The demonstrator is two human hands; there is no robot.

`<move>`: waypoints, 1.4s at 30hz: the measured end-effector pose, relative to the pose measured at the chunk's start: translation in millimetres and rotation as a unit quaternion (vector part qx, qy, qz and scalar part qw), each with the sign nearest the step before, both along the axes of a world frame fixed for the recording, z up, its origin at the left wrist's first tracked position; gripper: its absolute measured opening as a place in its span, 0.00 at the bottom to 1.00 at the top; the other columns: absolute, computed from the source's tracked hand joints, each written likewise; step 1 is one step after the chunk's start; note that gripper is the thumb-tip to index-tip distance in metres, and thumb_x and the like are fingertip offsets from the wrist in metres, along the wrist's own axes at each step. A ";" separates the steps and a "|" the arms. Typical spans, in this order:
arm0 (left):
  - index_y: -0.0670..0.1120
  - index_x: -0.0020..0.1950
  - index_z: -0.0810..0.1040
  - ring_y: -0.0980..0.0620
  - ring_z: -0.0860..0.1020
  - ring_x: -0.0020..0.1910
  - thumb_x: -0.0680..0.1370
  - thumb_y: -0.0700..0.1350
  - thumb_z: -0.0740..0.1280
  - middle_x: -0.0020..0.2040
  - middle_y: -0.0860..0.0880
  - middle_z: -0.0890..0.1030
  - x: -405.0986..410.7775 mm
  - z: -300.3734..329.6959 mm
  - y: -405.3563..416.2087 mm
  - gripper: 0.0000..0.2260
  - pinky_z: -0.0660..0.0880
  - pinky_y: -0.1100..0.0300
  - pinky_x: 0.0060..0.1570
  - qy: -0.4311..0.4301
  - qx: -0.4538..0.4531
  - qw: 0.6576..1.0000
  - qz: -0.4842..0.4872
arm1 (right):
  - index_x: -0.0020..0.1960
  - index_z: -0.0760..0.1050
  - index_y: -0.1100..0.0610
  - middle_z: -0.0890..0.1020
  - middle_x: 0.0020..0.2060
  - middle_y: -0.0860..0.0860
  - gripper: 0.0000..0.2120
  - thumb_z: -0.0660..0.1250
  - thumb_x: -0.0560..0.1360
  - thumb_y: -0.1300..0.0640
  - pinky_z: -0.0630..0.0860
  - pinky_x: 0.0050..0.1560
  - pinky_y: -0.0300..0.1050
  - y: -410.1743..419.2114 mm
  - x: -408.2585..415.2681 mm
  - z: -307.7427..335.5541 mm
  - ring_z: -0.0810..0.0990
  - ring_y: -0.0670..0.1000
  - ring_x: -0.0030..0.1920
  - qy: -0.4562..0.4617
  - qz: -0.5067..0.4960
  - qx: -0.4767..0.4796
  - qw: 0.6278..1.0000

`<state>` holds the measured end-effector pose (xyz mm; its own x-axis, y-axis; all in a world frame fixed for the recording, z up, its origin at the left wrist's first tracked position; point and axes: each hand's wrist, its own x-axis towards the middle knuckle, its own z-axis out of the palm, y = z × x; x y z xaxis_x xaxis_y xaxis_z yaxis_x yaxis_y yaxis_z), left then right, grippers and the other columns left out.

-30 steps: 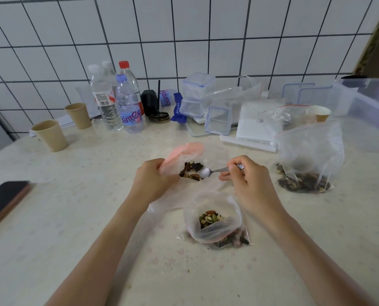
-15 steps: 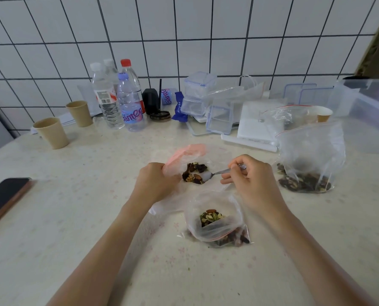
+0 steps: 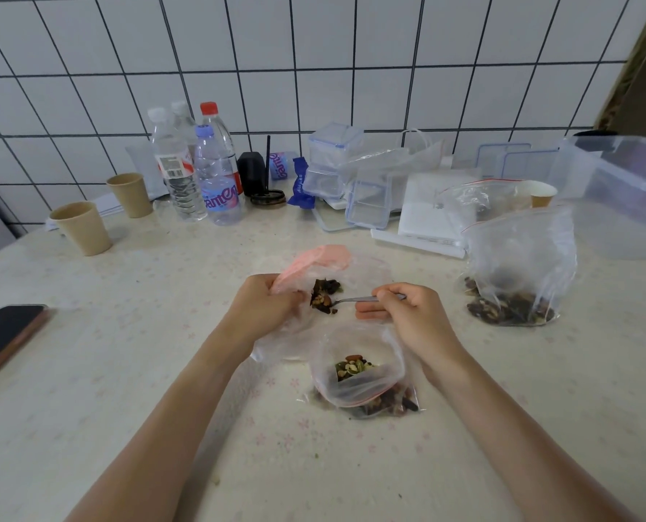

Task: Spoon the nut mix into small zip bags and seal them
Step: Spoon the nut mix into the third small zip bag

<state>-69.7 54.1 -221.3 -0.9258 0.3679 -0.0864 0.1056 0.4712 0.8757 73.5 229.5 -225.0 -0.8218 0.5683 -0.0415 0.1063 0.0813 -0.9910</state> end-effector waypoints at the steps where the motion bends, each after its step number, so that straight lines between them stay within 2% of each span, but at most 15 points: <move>1: 0.49 0.42 0.86 0.55 0.82 0.32 0.75 0.45 0.74 0.32 0.53 0.84 -1.0 -0.2 -0.8 0.03 0.78 0.62 0.31 0.012 0.000 1.000 0.001 | 0.54 0.79 0.59 0.89 0.42 0.51 0.08 0.60 0.85 0.60 0.82 0.55 0.51 0.8 0.5 0.3 0.89 0.51 0.45 0.001 0.000 -0.016 1.000; 4: 0.47 0.45 0.86 0.48 0.84 0.39 0.77 0.44 0.72 0.36 0.48 0.86 -4.6 -2.4 -2.9 0.03 0.80 0.55 0.40 0.100 -0.047 0.994 0.004 | 0.55 0.79 0.60 0.89 0.42 0.52 0.09 0.60 0.85 0.60 0.81 0.54 0.50 3.3 1.5 0.7 0.89 0.52 0.45 0.004 0.000 -0.044 0.999; 8: 0.50 0.45 0.84 0.53 0.80 0.38 0.77 0.43 0.70 0.37 0.52 0.83 -7.8 -6.1 -4.4 0.04 0.74 0.61 0.35 0.165 -0.078 0.983 0.011 | 0.56 0.79 0.60 0.89 0.43 0.53 0.09 0.60 0.85 0.60 0.81 0.58 0.54 5.3 1.7 -0.4 0.89 0.53 0.46 0.003 -0.004 -0.053 0.999; 12: 0.50 0.50 0.83 0.50 0.81 0.43 0.76 0.43 0.70 0.40 0.55 0.82 -8.5 -4.7 -5.1 0.05 0.72 0.63 0.36 0.170 -0.060 0.983 0.026 | 0.56 0.79 0.61 0.89 0.44 0.54 0.09 0.60 0.85 0.60 0.79 0.62 0.54 7.5 3.0 0.7 0.89 0.54 0.47 0.010 -0.007 -0.043 0.999; 14: 0.51 0.58 0.82 0.49 0.81 0.48 0.74 0.42 0.75 0.46 0.55 0.82 -8.7 -0.4 -7.2 0.13 0.73 0.61 0.41 0.146 -0.041 0.988 0.028 | 0.57 0.79 0.61 0.89 0.44 0.54 0.09 0.61 0.85 0.60 0.78 0.64 0.53 8.2 5.6 2.9 0.89 0.53 0.47 0.017 -0.005 -0.038 0.999; 17: 0.52 0.68 0.77 0.51 0.79 0.55 0.70 0.45 0.81 0.58 0.55 0.79 -6.5 8.6 -12.4 0.27 0.75 0.56 0.55 0.105 -0.014 0.994 0.006 | 0.56 0.80 0.61 0.89 0.44 0.53 0.09 0.61 0.85 0.60 0.76 0.66 0.50 8.6 9.9 10.2 0.89 0.52 0.47 0.019 -0.002 -0.019 1.000; 19: 0.52 0.71 0.74 0.53 0.78 0.59 0.70 0.46 0.82 0.61 0.57 0.77 -2.1 14.8 -17.3 0.32 0.75 0.56 0.60 0.105 0.007 0.994 -0.010 | 0.55 0.80 0.61 0.89 0.43 0.53 0.09 0.61 0.85 0.60 0.75 0.68 0.52 9.3 14.5 18.1 0.89 0.51 0.47 0.021 0.000 -0.004 1.000; 23: 0.52 0.71 0.74 0.56 0.75 0.63 0.74 0.48 0.79 0.62 0.59 0.76 11.6 28.1 -24.9 0.27 0.74 0.54 0.64 0.170 0.021 0.985 -0.002 | 0.54 0.80 0.61 0.89 0.44 0.54 0.09 0.62 0.85 0.60 0.73 0.70 0.54 10.6 35.0 33.2 0.89 0.51 0.48 0.035 0.007 0.012 0.999; 27: 0.56 0.61 0.78 0.61 0.77 0.54 0.77 0.50 0.75 0.57 0.59 0.79 39.7 35.1 -29.5 0.14 0.74 0.63 0.52 0.310 0.017 0.950 0.025 | 0.53 0.79 0.62 0.89 0.44 0.56 0.09 0.61 0.85 0.61 0.71 0.70 0.50 9.1 66.3 48.2 0.89 0.52 0.49 0.053 0.010 0.005 0.999; 30: 0.58 0.48 0.78 0.63 0.80 0.42 0.78 0.55 0.71 0.43 0.60 0.81 64.5 35.4 -33.5 0.04 0.73 0.70 0.38 0.299 -0.002 0.954 -0.016 | 0.53 0.78 0.64 0.89 0.44 0.58 0.08 0.61 0.84 0.61 0.71 0.69 0.47 9.4 90.8 55.3 0.89 0.52 0.49 0.065 0.010 -0.005 0.998; 33: 0.54 0.40 0.80 0.57 0.80 0.32 0.79 0.66 0.62 0.35 0.55 0.82 82.7 27.3 -34.9 0.19 0.80 0.57 0.38 0.221 -0.107 0.967 -0.071 | 0.53 0.78 0.65 0.89 0.44 0.59 0.09 0.61 0.84 0.61 0.70 0.69 0.49 10.0 109.8 56.4 0.89 0.52 0.49 0.058 0.012 -0.008 0.998; 36: 0.40 0.37 0.77 0.46 0.78 0.30 0.82 0.64 0.60 0.33 0.43 0.82 93.2 16.8 -30.2 0.29 0.79 0.49 0.42 0.163 -0.124 0.973 -0.107 | 0.52 0.79 0.61 0.89 0.43 0.56 0.09 0.62 0.84 0.60 0.71 0.67 0.51 7.3 121.7 49.6 0.88 0.52 0.51 0.030 0.010 0.031 0.999; 39: 0.47 0.35 0.80 0.56 0.77 0.27 0.83 0.55 0.66 0.30 0.49 0.81 99.3 12.8 -28.2 0.19 0.76 0.61 0.34 0.151 -0.062 0.979 -0.124 | 0.52 0.80 0.56 0.89 0.42 0.49 0.08 0.63 0.85 0.58 0.70 0.54 0.50 1.3 129.4 41.7 0.85 0.61 0.50 0.010 0.003 0.102 0.995; 41: 0.49 0.39 0.83 0.57 0.79 0.26 0.82 0.49 0.68 0.31 0.51 0.82 102.5 14.2 -29.0 0.13 0.74 0.68 0.32 0.148 -0.022 0.980 -0.128 | 0.52 0.79 0.52 0.89 0.44 0.45 0.07 0.63 0.85 0.56 0.69 0.40 0.49 -0.2 134.7 37.2 0.79 0.65 0.35 0.016 0.011 0.171 0.985; 42: 0.49 0.41 0.84 0.57 0.80 0.27 0.82 0.48 0.69 0.32 0.51 0.83 103.5 14.5 -29.9 0.11 0.74 0.69 0.32 0.143 -0.004 0.981 -0.129 | 0.51 0.78 0.49 0.89 0.44 0.44 0.07 0.62 0.85 0.55 0.69 0.33 0.48 -0.9 138.6 35.0 0.74 0.57 0.26 0.025 0.021 0.221 0.975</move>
<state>33.9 24.1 -206.7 -0.7882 0.5943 0.1596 0.4635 0.4028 0.7893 212.1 228.6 -190.0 -0.8393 0.4880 0.2396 0.0469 0.5040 -0.8624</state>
